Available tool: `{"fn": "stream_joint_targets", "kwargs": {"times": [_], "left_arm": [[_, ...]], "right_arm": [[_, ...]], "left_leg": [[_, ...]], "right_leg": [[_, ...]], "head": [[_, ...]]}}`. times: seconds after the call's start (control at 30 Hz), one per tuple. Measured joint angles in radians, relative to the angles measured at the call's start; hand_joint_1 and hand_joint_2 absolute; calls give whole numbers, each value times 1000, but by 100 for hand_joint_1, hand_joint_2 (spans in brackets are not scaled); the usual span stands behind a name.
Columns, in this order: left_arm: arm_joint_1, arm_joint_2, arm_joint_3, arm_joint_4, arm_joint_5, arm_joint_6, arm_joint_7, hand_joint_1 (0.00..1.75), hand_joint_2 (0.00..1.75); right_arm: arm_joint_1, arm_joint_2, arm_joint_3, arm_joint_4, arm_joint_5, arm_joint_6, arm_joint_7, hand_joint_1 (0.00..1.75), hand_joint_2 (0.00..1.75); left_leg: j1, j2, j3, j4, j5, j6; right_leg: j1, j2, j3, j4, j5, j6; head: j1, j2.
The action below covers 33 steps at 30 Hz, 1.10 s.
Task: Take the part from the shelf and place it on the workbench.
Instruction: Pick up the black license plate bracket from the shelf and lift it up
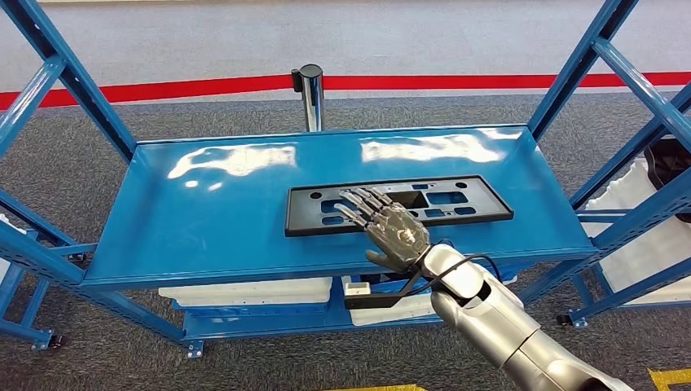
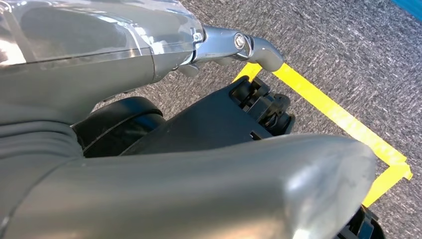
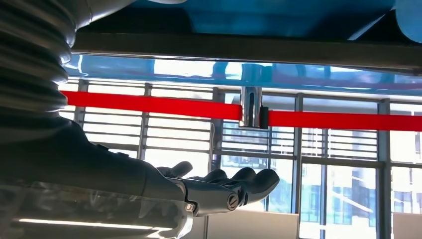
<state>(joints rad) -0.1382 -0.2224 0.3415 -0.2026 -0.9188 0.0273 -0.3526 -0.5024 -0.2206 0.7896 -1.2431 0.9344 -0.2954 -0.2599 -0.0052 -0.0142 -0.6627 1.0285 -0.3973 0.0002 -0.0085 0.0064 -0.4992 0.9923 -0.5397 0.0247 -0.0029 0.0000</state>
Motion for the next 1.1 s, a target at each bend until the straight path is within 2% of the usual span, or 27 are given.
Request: {"fn": "stream_joint_targets", "kwargs": {"times": [0.3, 0.7, 0.9, 1.1], "left_arm": [[-1, 0, -10, 0, -9, -10, 6, 0, 0], [-4, 0, -34, 0, -19, -25, 13, 0, 0], [-4, 0, -41, 0, -17, -26, 13, 0, 0], [-4, 0, -44, 0, -10, -26, 13, 0, 0]], "right_arm": [[-32, 66, 35, 66, -19, 10, 20, 0, 175], [-170, 208, 54, 386, -46, -21, 48, 0, 175], [-215, 238, 53, 518, -47, -42, 57, 0, 175], [-240, 247, 45, 608, -44, -56, 70, 0, 175]], "left_leg": [[0, 0, 0, 0, 0, 0], [0, 0, 0, 0, 0, 0], [0, 0, 0, 0, 0, 0], [0, 0, 0, 0, 0, 0]], "right_leg": [[0, 0, 0, 0, 0, 0], [0, 0, 0, 0, 0, 0], [0, 0, 0, 0, 0, 0], [0, 0, 0, 0, 0, 0]], "head": [[0, 0], [0, 0], [0, 0], [0, 0]]}}
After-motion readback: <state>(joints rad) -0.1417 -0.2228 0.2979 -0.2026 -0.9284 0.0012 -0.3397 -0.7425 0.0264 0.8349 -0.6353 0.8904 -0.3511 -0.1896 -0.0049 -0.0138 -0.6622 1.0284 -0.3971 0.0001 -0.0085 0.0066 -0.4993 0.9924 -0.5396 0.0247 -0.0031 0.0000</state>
